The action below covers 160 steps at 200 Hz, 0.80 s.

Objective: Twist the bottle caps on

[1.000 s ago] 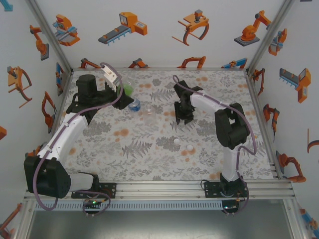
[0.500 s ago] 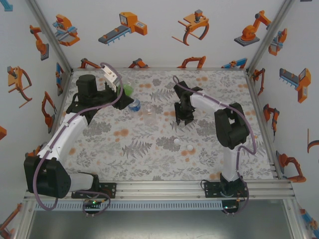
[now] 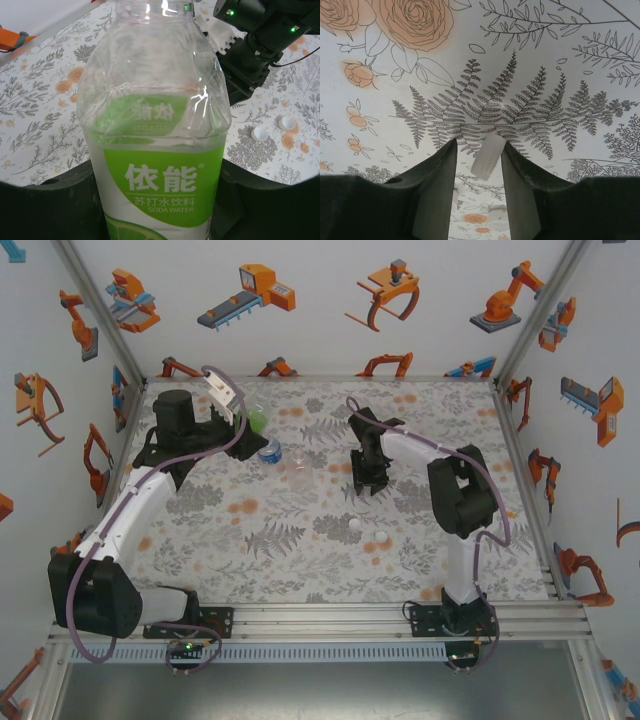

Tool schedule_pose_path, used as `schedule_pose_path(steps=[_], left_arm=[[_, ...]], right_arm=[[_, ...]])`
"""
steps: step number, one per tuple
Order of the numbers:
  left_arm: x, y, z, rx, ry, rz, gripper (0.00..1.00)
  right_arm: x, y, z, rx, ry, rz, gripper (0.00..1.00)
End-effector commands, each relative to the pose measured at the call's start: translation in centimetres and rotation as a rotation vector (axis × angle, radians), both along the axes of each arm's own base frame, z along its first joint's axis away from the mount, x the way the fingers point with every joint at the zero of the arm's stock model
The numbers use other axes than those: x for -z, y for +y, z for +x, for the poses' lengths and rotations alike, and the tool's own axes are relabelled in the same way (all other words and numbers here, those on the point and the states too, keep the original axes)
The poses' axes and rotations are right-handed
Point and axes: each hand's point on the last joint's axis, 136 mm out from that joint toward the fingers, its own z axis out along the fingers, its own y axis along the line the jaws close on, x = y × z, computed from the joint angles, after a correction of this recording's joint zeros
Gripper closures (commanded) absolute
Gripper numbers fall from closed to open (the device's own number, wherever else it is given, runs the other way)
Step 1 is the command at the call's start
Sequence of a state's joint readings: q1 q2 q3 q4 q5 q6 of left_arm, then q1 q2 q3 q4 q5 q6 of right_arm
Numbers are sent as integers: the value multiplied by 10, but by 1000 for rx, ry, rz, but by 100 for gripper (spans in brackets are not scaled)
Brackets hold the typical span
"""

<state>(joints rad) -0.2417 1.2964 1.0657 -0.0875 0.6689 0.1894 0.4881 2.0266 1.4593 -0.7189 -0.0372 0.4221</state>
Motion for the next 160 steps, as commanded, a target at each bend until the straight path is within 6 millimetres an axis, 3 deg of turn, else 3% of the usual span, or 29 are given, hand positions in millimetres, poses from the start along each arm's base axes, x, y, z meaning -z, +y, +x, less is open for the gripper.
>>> schedule_pose_path(steps=[1, 52, 104, 122, 160], left_arm=[[-14, 0, -2, 4, -29, -8, 97], [-13, 0, -1, 3, -26, -7, 97], [-11, -1, 0, 4, -21, -4, 96], [-10, 0, 0, 1, -20, 0, 96], [-6, 1, 2, -5, -14, 10, 96]], right_arm=[[9, -1, -3, 20, 22, 5, 61], [8, 10, -4, 34, 19, 81, 74], [-12, 30, 9, 81, -20, 370, 79], [-9, 20, 9, 127, -11, 421, 76], [11, -27, -1, 224, 18, 385, 65]])
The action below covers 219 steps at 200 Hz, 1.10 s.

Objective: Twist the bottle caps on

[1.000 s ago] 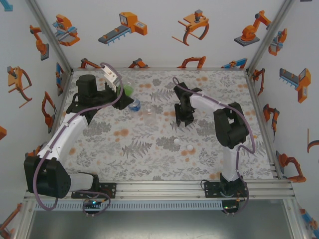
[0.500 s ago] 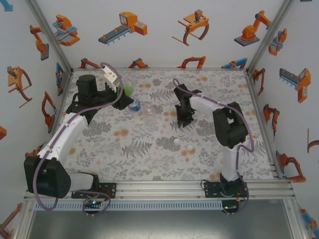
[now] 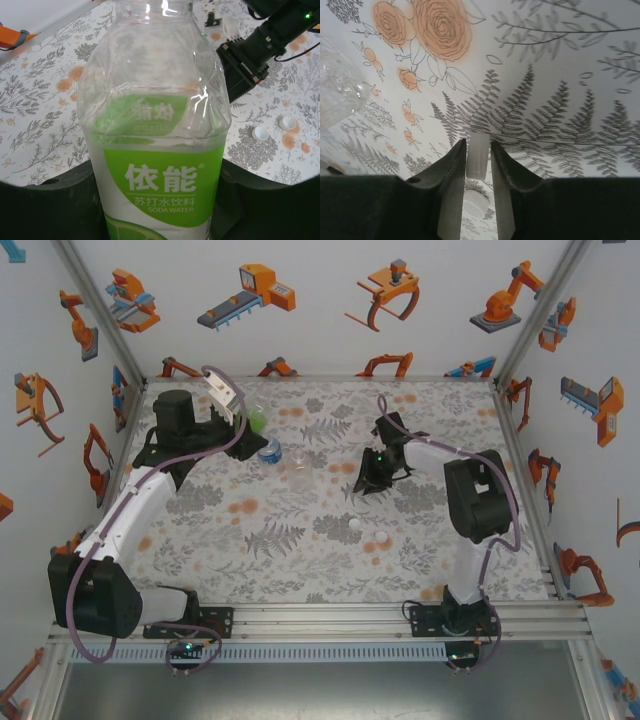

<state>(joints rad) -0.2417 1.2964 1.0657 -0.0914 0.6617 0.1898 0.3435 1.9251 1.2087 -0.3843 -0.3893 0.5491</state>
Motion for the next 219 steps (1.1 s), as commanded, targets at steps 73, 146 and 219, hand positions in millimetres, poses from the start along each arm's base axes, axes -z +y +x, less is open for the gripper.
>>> schedule_pose_path(steps=[73, 146, 219], left_arm=[[-4, 0, 3, -1, -6, 15, 95], [-7, 1, 2, -2, -15, 11, 95], [-10, 0, 1, 0, -19, 2, 95]], right_arm=[[-23, -58, 2, 96, -52, -191, 52], [-42, -35, 14, -39, -164, -426, 42], [-23, -10, 10, -93, -157, -458, 49]])
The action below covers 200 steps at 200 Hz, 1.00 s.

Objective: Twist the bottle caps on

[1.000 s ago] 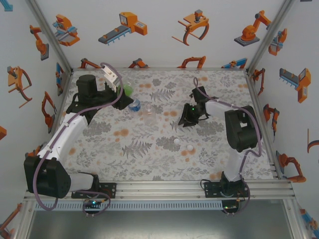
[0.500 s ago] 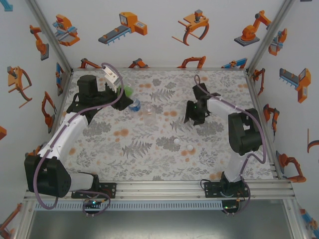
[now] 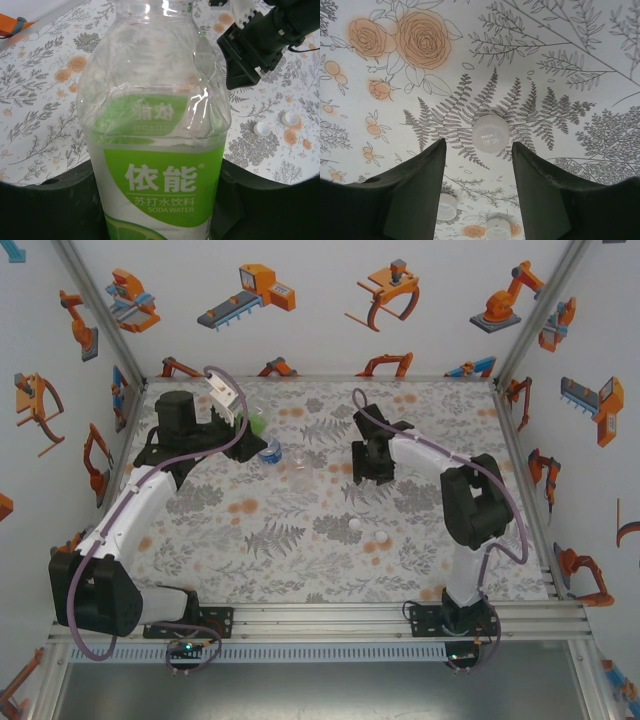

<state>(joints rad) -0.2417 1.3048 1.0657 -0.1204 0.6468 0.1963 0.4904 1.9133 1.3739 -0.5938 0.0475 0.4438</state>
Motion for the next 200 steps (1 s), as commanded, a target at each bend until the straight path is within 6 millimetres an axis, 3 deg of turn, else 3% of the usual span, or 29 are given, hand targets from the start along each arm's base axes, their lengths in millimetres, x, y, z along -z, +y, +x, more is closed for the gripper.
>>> schedule_pose_path(steps=[1, 69, 136, 200], left_arm=[[-20, -2, 0, 11, -51, -16, 95], [-20, -2, 0, 14, -47, -22, 95], [-21, -3, 0, 14, -48, -22, 95], [-21, -3, -1, 13, -50, -20, 95]], right_arm=[[6, -3, -1, -4, 11, -46, 49], [18, 1, -6, 1, 32, -22, 56], [7, -11, -5, 25, -11, -67, 56], [18, -5, -6, 24, 22, -32, 56]])
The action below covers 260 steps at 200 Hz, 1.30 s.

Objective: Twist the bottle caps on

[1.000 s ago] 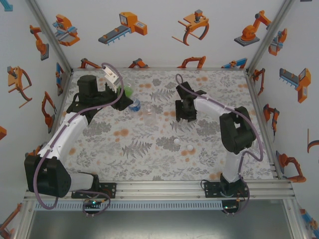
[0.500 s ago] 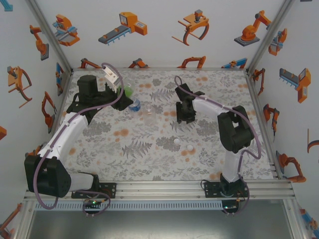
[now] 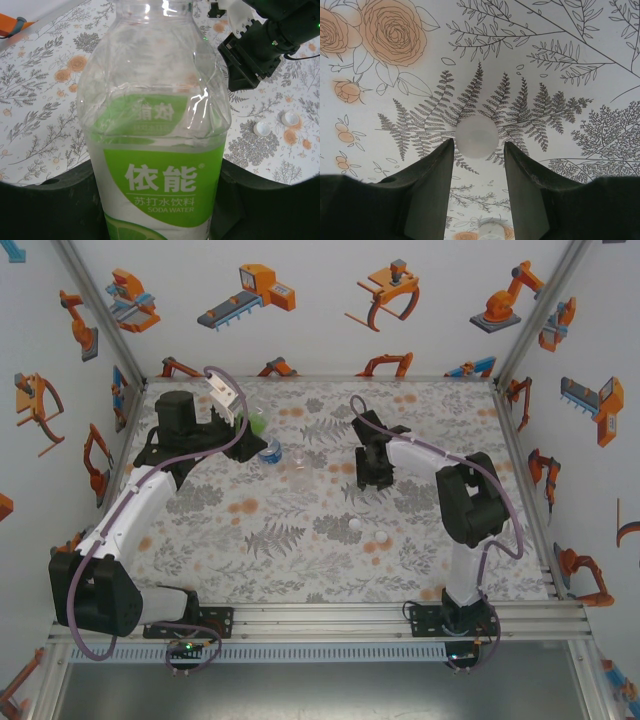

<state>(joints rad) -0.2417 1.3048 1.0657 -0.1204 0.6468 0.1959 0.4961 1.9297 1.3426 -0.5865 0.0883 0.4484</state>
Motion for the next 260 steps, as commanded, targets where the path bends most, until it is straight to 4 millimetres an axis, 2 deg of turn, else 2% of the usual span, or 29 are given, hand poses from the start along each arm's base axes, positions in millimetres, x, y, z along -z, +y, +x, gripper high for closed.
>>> schedule_pose_path(steps=[1, 89, 260], left_arm=[[-21, -2, -1, 12, -52, -19, 95], [-21, -2, -2, 14, -54, -15, 95], [-19, -2, -1, 14, -46, -13, 95]], right_arm=[[2, 3, 0, 11, 2, 21, 56], [2, 6, 7, 9, -27, 37, 56], [15, 4, 10, 31, -40, 41, 60]])
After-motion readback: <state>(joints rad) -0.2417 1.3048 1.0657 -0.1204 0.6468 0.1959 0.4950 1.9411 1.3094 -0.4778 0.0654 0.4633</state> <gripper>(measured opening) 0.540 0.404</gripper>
